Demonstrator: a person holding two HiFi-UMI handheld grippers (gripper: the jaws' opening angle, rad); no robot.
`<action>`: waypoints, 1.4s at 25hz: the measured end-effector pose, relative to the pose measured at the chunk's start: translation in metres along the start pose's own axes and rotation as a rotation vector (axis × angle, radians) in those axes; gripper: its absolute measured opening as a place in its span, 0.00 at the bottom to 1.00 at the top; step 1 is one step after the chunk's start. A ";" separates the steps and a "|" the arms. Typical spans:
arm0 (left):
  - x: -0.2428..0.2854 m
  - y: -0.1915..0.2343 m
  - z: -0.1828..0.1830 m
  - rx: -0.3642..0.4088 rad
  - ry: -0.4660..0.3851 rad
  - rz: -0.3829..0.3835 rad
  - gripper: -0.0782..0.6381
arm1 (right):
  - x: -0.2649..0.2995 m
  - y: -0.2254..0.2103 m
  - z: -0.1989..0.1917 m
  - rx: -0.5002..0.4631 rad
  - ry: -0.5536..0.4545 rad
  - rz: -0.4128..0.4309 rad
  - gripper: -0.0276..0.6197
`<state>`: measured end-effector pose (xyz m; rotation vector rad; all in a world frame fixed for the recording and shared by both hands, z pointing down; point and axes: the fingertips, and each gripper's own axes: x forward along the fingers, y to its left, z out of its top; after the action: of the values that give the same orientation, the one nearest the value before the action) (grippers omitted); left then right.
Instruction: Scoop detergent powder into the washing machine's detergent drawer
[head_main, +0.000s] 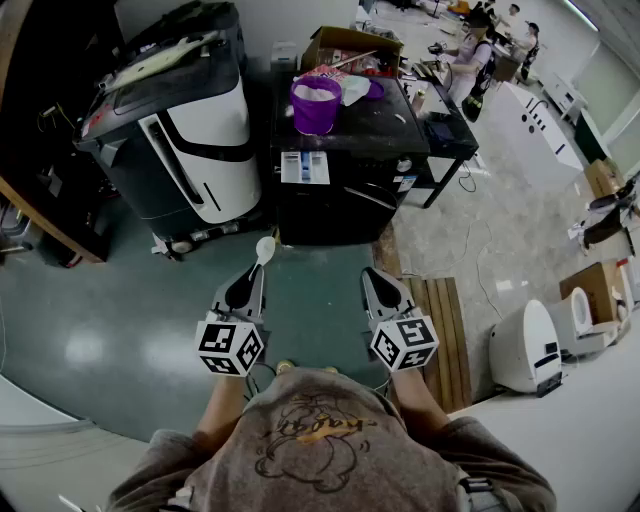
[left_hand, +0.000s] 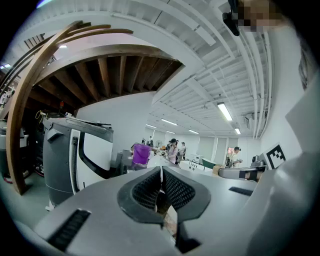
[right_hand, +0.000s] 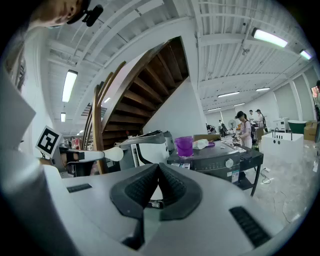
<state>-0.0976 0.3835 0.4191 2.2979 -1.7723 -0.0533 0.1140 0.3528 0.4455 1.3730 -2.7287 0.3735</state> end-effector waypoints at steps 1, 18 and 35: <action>0.002 0.001 0.000 0.000 0.002 -0.005 0.14 | 0.002 0.000 -0.001 0.005 -0.002 -0.002 0.04; 0.023 0.047 0.001 0.015 0.015 -0.081 0.14 | 0.034 0.011 -0.018 0.037 0.001 -0.086 0.05; 0.124 0.082 0.011 -0.005 0.004 -0.113 0.14 | 0.128 -0.041 -0.012 0.061 -0.020 -0.098 0.05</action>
<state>-0.1447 0.2432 0.4399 2.3911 -1.6366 -0.0736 0.0695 0.2317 0.4858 1.5275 -2.6738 0.4418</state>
